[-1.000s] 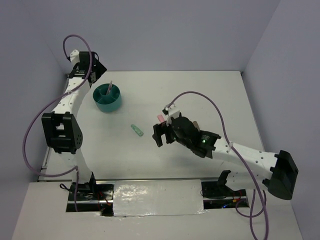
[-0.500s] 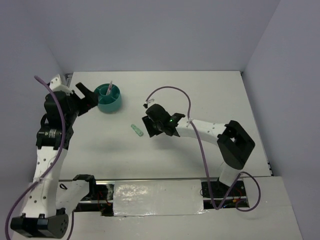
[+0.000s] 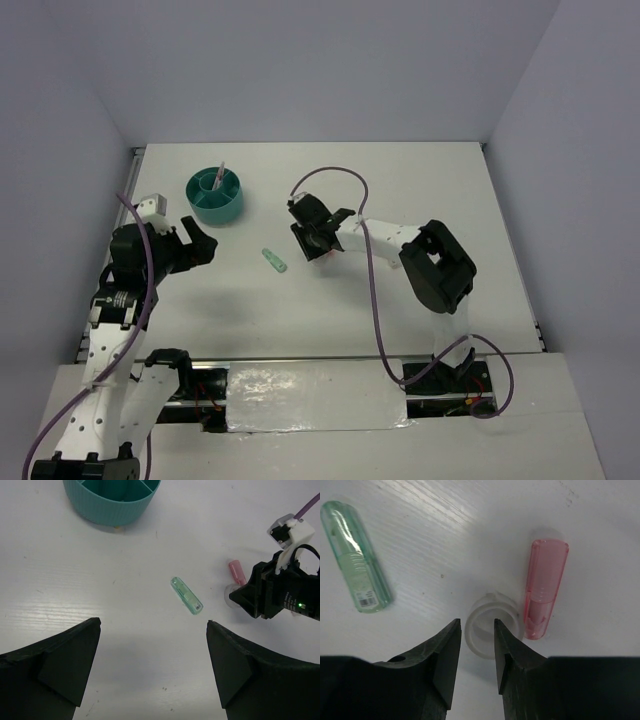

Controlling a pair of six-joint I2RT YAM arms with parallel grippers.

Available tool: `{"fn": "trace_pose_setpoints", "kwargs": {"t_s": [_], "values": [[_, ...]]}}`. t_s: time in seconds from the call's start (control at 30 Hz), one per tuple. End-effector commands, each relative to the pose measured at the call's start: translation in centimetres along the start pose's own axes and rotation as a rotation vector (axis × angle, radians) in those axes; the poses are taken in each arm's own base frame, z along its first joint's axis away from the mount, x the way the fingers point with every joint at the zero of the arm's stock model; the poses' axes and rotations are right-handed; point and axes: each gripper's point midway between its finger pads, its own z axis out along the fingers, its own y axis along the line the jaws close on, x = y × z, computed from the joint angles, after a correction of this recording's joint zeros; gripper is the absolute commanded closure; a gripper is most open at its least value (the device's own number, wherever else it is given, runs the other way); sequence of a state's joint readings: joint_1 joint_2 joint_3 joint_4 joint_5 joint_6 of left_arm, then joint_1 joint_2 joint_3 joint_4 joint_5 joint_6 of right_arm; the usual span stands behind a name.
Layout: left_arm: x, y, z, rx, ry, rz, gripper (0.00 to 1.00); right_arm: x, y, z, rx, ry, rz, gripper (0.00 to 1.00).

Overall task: Sort the stationery into containers
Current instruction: Pick up the stationery from the center of the board.

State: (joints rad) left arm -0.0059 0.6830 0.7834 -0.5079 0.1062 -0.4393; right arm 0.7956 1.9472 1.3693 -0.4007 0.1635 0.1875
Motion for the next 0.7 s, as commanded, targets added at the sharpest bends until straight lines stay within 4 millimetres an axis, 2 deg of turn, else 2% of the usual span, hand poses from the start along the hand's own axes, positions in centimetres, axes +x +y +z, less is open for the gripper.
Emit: {"fn": "trace_pose_setpoints", "kwargs": {"t_s": [0.0,0.1,0.23,0.27,0.33,0.43,0.5,0.67], "values": [[-2.1,-1.3,-0.5,0.06,-0.065,0.044,0.01,0.3,-0.4,0.5,0.004,0.033,-0.009,0.61],[-2.0,-1.4,-0.5,0.064,-0.064,0.045,0.01,1.2,-0.4,1.0,-0.003,0.054,0.004,0.61],[-2.1,-1.4,-0.6,0.064,-0.068,0.045,0.01,1.9,0.2,1.6,-0.036,0.074,0.005,0.67],[-2.0,-1.4,-0.6,0.065,-0.068,0.046,0.01,2.1,0.6,1.9,-0.053,0.079,0.007,0.71],[-2.0,-1.4,-0.6,0.064,-0.067,0.045,0.01,2.4,0.7,2.1,-0.067,0.086,0.012,0.71],[-2.0,-1.4,-0.6,0.066,-0.066,0.046,0.01,2.6,1.1,1.8,-0.086,0.078,0.02,0.69],[-1.9,-1.4,-0.5,0.068,-0.061,0.044,0.01,2.8,1.0,1.6,-0.081,0.076,0.031,0.61],[-1.8,-1.5,-0.5,0.074,-0.057,0.047,0.01,2.5,0.7,1.1,-0.065,0.056,0.038,0.54]]}}
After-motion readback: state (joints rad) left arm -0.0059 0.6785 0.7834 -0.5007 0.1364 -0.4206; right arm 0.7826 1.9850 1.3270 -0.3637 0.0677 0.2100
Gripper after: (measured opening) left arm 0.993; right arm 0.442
